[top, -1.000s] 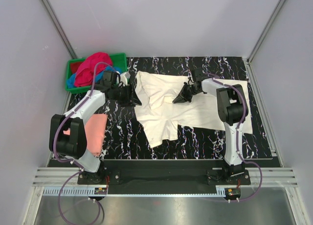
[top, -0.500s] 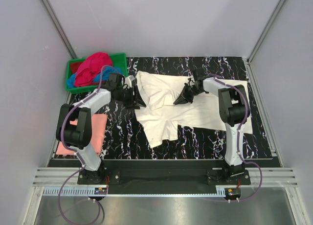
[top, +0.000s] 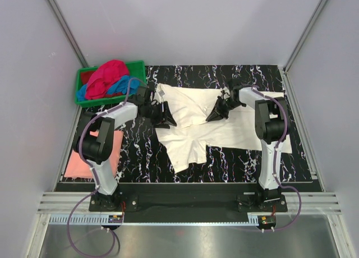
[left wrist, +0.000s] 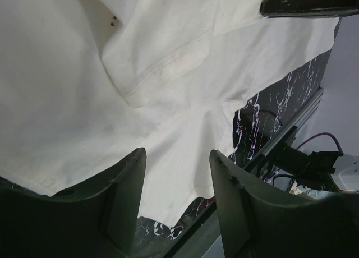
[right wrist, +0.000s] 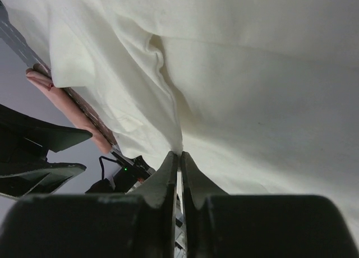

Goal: Fold and stack the t-shirts
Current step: Fold the tshirt

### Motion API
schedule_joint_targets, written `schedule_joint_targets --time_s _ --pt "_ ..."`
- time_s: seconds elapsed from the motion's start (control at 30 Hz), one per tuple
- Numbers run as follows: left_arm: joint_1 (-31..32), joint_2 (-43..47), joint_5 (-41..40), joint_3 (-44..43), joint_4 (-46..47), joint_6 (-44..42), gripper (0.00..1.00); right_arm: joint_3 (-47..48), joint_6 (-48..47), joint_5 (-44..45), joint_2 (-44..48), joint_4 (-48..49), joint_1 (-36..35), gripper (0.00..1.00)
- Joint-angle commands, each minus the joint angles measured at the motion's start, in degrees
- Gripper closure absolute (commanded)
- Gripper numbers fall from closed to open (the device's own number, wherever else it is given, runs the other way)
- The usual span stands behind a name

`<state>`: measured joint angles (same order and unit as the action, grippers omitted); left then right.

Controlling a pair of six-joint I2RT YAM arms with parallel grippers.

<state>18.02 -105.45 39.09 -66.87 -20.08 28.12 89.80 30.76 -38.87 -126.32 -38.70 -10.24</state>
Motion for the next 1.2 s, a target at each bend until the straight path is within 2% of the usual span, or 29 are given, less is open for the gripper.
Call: schedule_joint_targets --time_s 0.0,0.17,0.27,0.33,0.47,0.5,0.53,0.63,0.8,1.0,1.17 --pt "-0.18 -0.28 -0.07 -3.44 1.09 0.36 0.46 3.8 -1.85 -2.35 0.38 -1.73 -0.04 0.87" --pt "0.61 1.12 -3.13 -4.67 -3.2 -2.8 0.46 6.44 -6.32 6.76 3.0 -11.11 -0.04 0.73" --pt "1.66 4.19 -6.56 -4.06 -7.78 -5.61 0.46 3.38 -8.7 12.75 8.53 -14.46 0.39 0.61" --pt "2.02 6.47 -8.23 -1.7 -9.37 -6.06 0.46 -1.89 -8.79 18.81 14.5 -14.48 1.36 0.53" --pt "2.11 12.71 -8.77 3.49 -9.11 -4.92 0.49 -13.92 -5.37 23.92 24.96 -10.63 6.27 0.48" --pt "2.11 13.51 -8.51 4.46 -8.93 -3.96 0.49 -18.65 -3.1 23.93 27.07 -10.26 7.76 0.47" --pt "2.11 14.21 -7.98 6.21 -8.67 -3.34 0.5 -20.78 -2.47 23.84 31.18 -9.74 11.87 0.47" --pt "3.77 17.37 -8.59 8.94 -7.96 -1.4 0.51 -26.77 -2.11 24.19 37.44 -9.2 16.99 0.44" --pt "12.19 22.38 -13.06 12.9 -7.88 2.45 0.52 -29.59 -1.24 30.5 41.76 -13.06 19.29 0.41" --pt "22.82 28.8 -23.25 21.6 -6.64 10.36 0.54 -33.89 0.96 31.84 46.42 -12.37 25.0 0.42" --pt "27.06 26.62 -34.32 22.32 -7.35 17.31 0.47 -33.11 0.53 33.24 48.71 -12.54 25.27 0.41"
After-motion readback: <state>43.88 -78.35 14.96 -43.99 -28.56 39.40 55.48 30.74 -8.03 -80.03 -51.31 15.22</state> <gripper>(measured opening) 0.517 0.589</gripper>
